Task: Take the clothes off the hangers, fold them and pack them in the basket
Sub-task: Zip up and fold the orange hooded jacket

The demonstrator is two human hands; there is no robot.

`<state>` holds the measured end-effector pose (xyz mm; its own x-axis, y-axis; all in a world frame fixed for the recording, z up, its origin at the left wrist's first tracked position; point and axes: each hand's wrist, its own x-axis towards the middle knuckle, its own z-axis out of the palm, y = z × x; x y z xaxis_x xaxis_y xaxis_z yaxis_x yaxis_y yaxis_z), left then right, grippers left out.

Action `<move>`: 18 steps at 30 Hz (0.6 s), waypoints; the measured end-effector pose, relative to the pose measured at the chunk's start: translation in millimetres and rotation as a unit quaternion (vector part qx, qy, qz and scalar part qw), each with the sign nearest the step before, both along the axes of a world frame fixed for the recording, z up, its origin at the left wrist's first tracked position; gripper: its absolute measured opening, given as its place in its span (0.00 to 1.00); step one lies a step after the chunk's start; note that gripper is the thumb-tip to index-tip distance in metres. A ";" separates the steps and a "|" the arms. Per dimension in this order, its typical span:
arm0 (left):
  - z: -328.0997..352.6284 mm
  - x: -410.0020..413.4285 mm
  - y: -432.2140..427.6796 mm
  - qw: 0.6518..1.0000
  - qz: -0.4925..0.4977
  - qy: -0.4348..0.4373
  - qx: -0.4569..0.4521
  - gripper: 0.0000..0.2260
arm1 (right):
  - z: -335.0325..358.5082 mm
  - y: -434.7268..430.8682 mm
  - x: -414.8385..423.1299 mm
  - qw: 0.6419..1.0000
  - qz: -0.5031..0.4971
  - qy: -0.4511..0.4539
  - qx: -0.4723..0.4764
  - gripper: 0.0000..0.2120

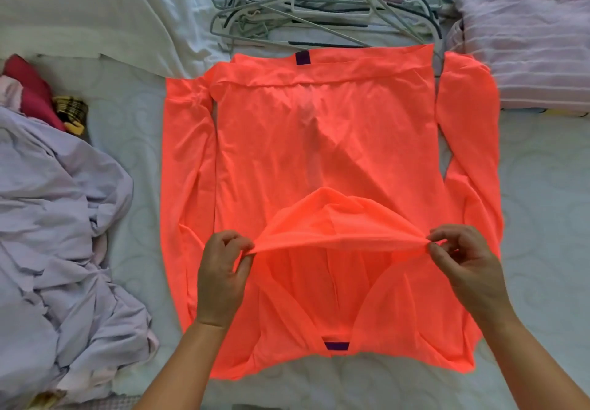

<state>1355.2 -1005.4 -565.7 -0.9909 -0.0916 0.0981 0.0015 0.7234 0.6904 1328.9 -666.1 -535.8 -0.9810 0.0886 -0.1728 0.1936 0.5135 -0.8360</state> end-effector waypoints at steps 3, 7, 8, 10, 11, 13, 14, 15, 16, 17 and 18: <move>-10.8 20.6 -4.4 0.997 -0.051 -0.001 -0.065 0.08 | -5.6 3.9 16.0 0.998 0.051 -0.016 0.045 0.14; -25.5 45.9 -11.9 0.980 -0.110 -0.060 -0.156 0.08 | -26.5 16.7 44.9 0.979 0.126 -0.086 0.134 0.16; -26.5 50.7 -12.4 0.974 -0.129 -0.069 -0.172 0.10 | -28.2 17.0 48.6 0.975 0.117 -0.098 0.160 0.15; -25.5 54.4 -11.0 0.967 -0.139 -0.075 -0.202 0.15 | -27.7 12.7 48.3 0.972 0.095 -0.077 0.200 0.08; -22.6 51.5 -7.7 0.968 -0.119 -0.071 -0.208 0.15 | -27.8 7.6 45.4 0.973 0.096 -0.060 0.203 0.02; -16.5 36.7 4.1 0.978 -0.070 -0.060 -0.188 0.13 | -26.6 -11.8 34.5 0.972 0.106 -0.018 0.207 0.13; -16.0 25.4 11.3 0.982 -0.057 -0.063 -0.170 0.14 | -26.2 -24.7 26.0 0.972 0.109 -0.005 0.209 0.16; -15.7 11.4 19.1 0.984 -0.046 -0.078 -0.152 0.16 | -30.3 -35.4 16.2 0.973 0.104 0.005 0.208 0.17; -16.6 -3.9 26.9 0.985 -0.027 -0.100 -0.137 0.18 | -34.2 -45.1 5.8 0.974 0.089 0.001 0.206 0.18; -19.5 -19.4 33.5 0.983 0.000 -0.132 -0.125 0.21 | -41.5 -52.6 -5.3 0.976 0.073 -0.008 0.206 0.19; -23.5 -34.3 38.2 0.977 0.020 -0.178 -0.117 0.22 | -48.6 -57.1 -16.7 0.977 0.062 -0.022 0.203 0.18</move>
<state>1320.9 -967.2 -589.1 -0.9623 -0.1466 -0.2293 -0.2397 0.8557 0.4586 1312.2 -723.2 -584.4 -0.9811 0.0390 -0.1897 0.1393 0.8225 -0.5514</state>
